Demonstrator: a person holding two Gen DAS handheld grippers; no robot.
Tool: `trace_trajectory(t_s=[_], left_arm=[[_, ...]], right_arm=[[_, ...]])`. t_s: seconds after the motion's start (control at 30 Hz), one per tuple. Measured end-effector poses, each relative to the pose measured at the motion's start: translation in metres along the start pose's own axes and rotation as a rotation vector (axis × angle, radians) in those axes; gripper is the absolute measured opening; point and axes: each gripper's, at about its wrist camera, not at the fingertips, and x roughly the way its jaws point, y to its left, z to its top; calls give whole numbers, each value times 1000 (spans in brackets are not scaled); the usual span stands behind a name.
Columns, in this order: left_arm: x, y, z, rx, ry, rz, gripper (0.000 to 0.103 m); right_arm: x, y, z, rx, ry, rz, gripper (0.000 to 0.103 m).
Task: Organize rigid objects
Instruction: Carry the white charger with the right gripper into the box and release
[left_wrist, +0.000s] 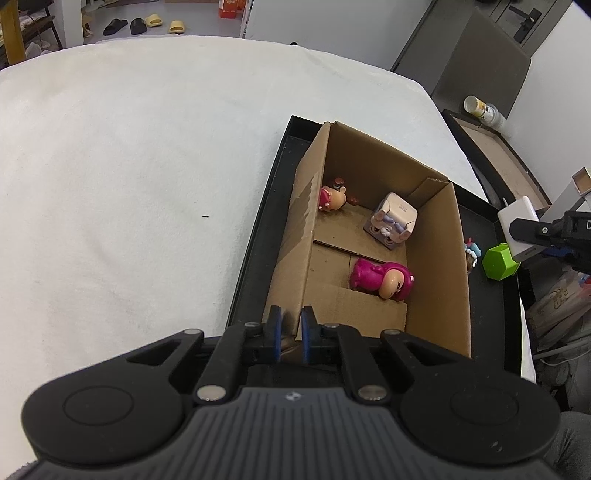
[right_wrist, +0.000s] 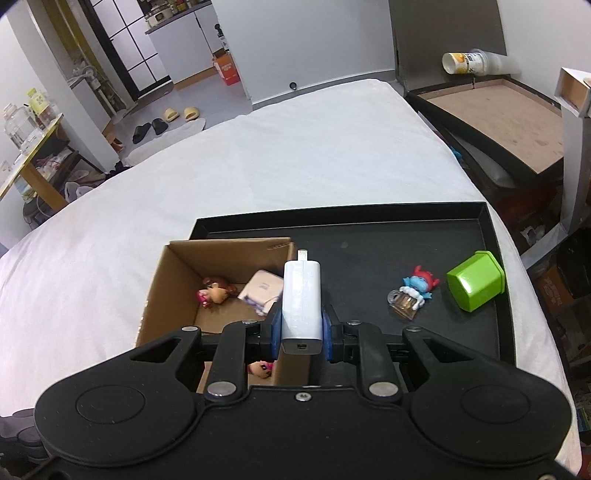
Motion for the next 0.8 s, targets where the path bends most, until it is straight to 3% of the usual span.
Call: trace_trajectory(t_s=[0.8], left_arm=[[2,11,2,-23,11,-43,10]], right_arm=[[34,67,-11,-36,48,23,21]])
